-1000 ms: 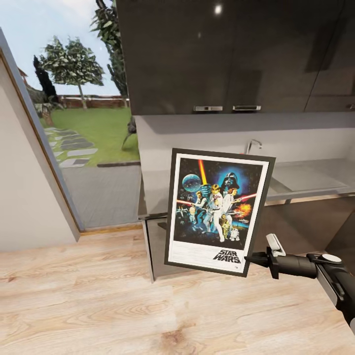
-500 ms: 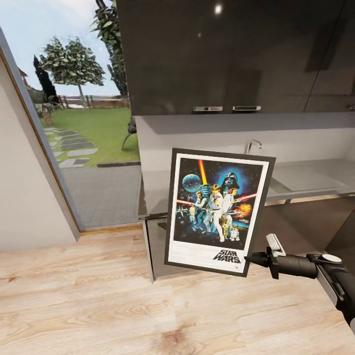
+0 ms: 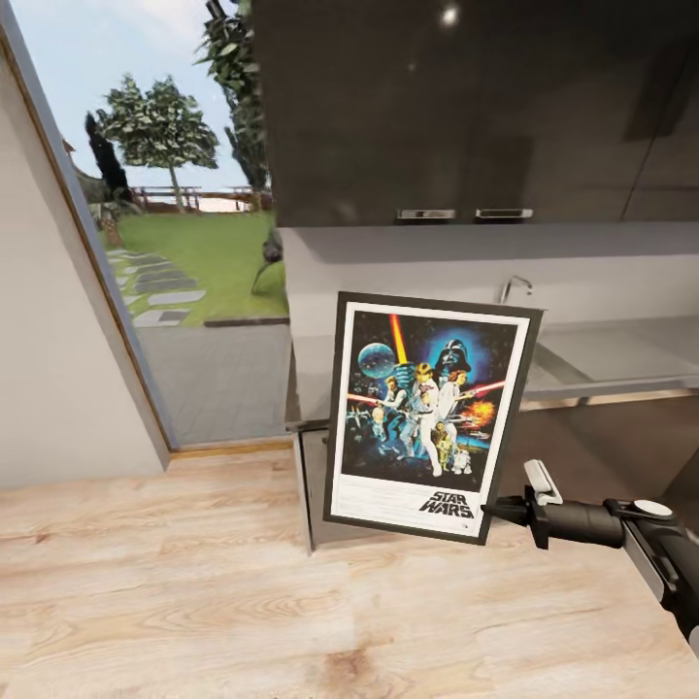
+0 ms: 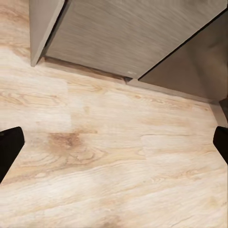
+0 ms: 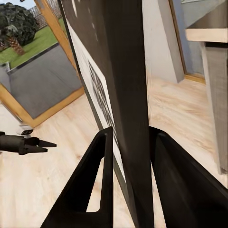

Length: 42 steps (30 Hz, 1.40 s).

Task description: Pick up the poster from the kitchen countertop and hang it on one of the wall nails in the kitchen.

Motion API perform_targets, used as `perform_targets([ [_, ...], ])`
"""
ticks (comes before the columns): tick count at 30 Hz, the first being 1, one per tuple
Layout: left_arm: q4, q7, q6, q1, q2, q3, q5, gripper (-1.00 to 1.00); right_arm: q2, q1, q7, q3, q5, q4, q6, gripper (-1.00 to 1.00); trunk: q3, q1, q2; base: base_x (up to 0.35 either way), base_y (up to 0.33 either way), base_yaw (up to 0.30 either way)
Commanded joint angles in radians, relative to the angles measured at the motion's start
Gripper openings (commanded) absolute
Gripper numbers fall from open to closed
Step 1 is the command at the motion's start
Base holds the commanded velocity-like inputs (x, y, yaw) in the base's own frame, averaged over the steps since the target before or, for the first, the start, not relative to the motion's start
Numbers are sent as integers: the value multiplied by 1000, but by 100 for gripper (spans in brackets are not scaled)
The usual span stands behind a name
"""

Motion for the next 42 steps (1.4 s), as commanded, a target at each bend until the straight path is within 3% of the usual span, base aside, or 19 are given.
perform_targets([
  [1, 1, -3, -4, -1, 0, 8, -6, 100, 0, -1, 7, 0, -3, -1, 15, -100, -3, 1, -2, 0, 188, 254],
  [17, 2, -3, -4, -1, 0, 8, -6, 100, 5, -1, 7, 1, -1, -5, 12, -100, -9, 1, -2, 15, 165, 273],
  [42, 2, -3, -2, -1, 1, 9, -6, 100, 18, -1, 7, 2, 3, -3, 12, -100, -22, 1, -2, 179, 240, 259],
])
